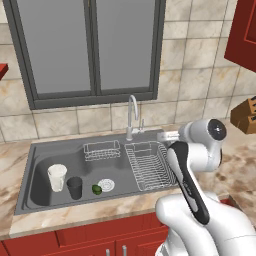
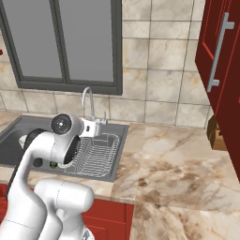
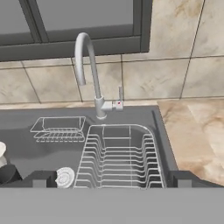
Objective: Pick the jug and glass cup and place them in the sink. Then turn on the water.
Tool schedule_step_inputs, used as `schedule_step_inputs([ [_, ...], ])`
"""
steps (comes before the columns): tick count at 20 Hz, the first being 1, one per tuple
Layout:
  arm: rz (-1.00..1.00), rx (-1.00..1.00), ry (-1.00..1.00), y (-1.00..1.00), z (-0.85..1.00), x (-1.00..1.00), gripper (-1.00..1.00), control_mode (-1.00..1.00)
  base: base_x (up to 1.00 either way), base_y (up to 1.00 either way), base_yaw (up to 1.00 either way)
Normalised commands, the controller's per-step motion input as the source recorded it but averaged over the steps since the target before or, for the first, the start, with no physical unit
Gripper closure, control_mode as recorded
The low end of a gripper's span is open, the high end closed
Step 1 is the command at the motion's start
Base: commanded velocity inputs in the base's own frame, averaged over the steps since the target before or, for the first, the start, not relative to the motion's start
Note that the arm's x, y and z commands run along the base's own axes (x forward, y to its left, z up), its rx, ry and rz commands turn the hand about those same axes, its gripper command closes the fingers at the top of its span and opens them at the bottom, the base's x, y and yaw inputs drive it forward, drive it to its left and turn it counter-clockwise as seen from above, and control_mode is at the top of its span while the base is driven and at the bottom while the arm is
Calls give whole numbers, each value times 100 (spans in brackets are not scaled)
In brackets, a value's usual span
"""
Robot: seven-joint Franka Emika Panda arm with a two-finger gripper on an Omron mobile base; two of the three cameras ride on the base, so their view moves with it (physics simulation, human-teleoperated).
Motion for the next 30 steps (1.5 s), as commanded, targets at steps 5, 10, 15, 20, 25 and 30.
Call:
schedule_step_inputs([
  [5, 0, 0, -9, 0, 0, 24, -100, -100, 0, 0, 0],
  [10, 0, 0, -7, 0, 0, 23, -100, -100, 0, 0, 0],
  [15, 0, 0, -2, 0, 0, 30, -100, -100, 0, 0, 0],
  [20, 0, 0, 0, 0, 0, 34, -100, -100, 0, 0, 0],
  [25, 0, 0, -1, 0, 0, 32, -100, -100, 0, 0, 0],
  [30, 0, 0, -7, 0, -4, 21, -100, -100, 0, 0, 0],
])
